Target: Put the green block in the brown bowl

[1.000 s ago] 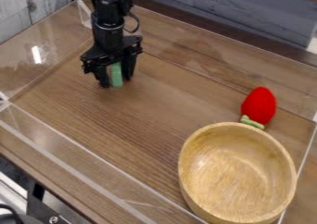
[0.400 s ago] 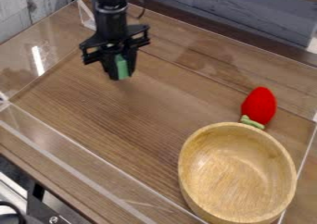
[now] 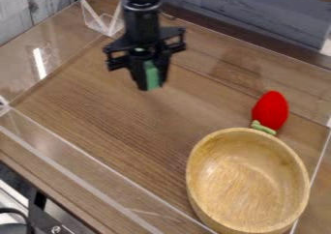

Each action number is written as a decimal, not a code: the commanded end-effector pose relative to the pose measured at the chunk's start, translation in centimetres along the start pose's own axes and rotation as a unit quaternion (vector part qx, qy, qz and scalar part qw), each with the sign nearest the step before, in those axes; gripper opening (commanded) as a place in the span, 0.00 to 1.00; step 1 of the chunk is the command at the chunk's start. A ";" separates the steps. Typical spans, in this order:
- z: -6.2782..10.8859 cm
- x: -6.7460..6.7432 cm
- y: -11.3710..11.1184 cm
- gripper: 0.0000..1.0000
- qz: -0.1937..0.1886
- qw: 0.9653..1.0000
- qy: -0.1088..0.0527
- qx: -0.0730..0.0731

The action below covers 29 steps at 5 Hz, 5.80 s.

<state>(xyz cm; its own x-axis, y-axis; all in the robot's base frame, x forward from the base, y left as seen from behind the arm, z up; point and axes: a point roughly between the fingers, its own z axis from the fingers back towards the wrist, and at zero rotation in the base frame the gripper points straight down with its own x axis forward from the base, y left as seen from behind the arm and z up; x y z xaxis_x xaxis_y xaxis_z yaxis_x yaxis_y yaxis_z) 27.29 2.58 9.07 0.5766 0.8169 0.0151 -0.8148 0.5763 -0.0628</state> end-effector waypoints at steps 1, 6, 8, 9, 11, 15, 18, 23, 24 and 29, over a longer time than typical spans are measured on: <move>1.7 -3.6 -1.1 0.00 0.004 1.000 -0.005 -0.014; -2.1 -18.8 -1.9 0.00 -0.078 0.995 0.061 -0.010; -3.2 -19.8 -2.4 0.00 -0.099 0.991 0.087 -0.012; -3.1 -19.1 -2.2 0.00 -0.099 0.991 0.090 -0.010; -3.3 -19.8 -2.1 0.00 -0.085 0.992 0.098 -0.014; -2.0 -19.6 -3.4 1.00 -0.090 0.991 0.098 -0.007; -0.1 -17.7 -4.0 1.00 -0.074 0.993 0.088 -0.010; 0.1 -17.9 -6.2 1.00 -0.081 0.994 0.076 -0.019; -0.1 -18.0 -6.2 1.00 -0.078 0.994 0.076 -0.013; -1.4 -17.3 -6.7 1.00 -0.184 0.980 0.078 0.012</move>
<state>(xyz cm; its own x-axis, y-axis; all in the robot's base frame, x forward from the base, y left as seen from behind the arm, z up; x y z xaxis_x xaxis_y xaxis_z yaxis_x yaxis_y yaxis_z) 22.34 -15.09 6.93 0.8253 0.5469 -0.1405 -0.5551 0.8314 -0.0243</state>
